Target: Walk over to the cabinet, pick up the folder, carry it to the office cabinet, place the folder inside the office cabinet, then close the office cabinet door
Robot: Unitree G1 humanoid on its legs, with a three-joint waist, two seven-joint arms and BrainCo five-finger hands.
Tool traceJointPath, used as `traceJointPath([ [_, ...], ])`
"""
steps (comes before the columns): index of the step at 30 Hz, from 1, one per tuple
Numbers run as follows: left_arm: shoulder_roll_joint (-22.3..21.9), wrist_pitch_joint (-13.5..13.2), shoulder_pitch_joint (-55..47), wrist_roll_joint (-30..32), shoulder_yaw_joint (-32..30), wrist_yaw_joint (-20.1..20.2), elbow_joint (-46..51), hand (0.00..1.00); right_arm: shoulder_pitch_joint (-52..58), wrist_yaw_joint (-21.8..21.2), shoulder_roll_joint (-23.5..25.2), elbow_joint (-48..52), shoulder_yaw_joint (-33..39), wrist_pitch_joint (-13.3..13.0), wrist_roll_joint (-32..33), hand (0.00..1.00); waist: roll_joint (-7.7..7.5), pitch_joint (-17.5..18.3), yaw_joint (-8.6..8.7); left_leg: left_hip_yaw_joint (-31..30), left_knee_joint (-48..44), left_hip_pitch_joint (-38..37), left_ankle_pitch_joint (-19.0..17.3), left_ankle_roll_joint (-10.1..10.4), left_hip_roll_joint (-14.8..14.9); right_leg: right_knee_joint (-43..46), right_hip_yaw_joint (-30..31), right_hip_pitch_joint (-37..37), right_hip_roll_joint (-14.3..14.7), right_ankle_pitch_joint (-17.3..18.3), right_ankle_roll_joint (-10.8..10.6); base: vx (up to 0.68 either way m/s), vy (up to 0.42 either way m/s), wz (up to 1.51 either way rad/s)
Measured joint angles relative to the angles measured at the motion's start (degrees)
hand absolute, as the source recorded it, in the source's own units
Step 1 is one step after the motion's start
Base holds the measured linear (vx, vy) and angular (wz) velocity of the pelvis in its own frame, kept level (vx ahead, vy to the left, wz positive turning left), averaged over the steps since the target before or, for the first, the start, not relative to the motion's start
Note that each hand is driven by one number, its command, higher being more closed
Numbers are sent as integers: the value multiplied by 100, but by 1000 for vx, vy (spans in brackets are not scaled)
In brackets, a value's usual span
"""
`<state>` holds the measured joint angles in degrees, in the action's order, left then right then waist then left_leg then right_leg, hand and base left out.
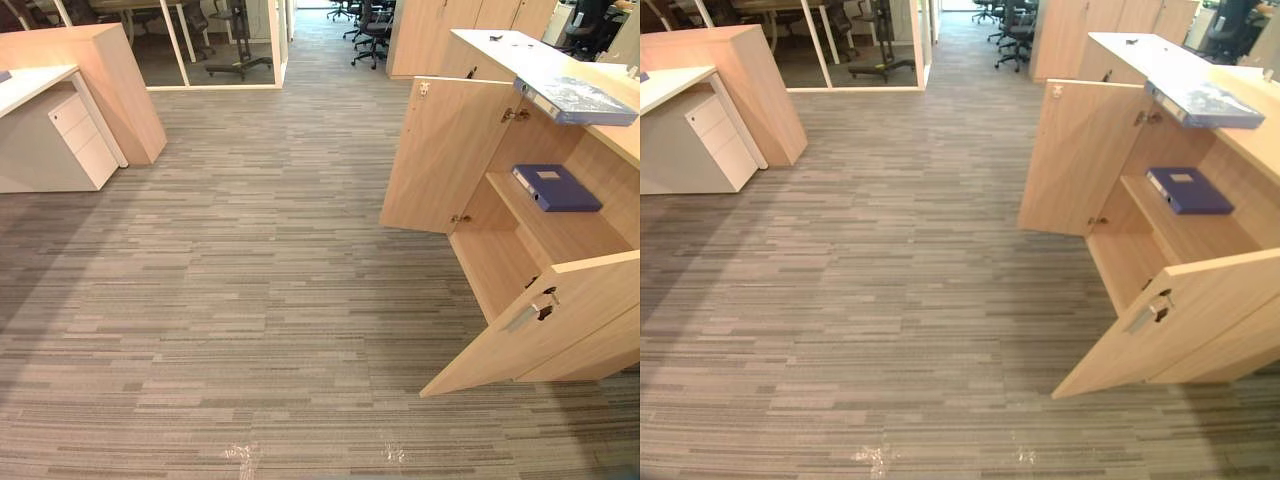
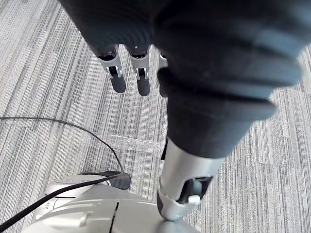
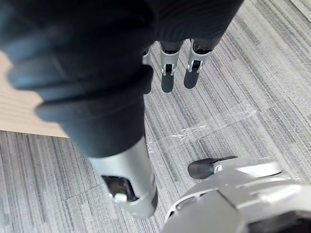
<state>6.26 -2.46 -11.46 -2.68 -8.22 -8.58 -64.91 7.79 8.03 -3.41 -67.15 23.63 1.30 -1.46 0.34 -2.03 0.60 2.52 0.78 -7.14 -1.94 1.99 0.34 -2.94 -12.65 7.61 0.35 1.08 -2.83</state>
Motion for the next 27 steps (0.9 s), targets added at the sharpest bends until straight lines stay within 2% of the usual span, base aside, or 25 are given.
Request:
traceJointPath([
  [3,13,-64,6,-242,19,105,-11,0,-107,-17,20,-1,3,1,-1,0,-13,-60,2,3,24,-25,0,0,-7,-5,-4,47,-7,0,-17,0,0,0],
  [11,33,-164,13,-362,120,152,4,0,-137,-46,20,-1,5,1,0,0,-28,-153,3,0,98,-126,26,28,-6,-20,-33,121,-6,2,-19,0,0,0],
  [19,70,-281,18,-211,264,110,45,0,-148,-6,25,2,-24,-17,-54,0,-54,-170,1,0,202,-195,46,-1,-11,-72,-74,135,-3,-1,-15,0,0,0],
  [27,189,-304,52,72,498,-54,243,0,-244,303,57,11,-349,-93,-258,0,-168,-250,1,13,225,-199,44,2,-19,-80,-98,125,-7,-4,-14,0,0,0],
])
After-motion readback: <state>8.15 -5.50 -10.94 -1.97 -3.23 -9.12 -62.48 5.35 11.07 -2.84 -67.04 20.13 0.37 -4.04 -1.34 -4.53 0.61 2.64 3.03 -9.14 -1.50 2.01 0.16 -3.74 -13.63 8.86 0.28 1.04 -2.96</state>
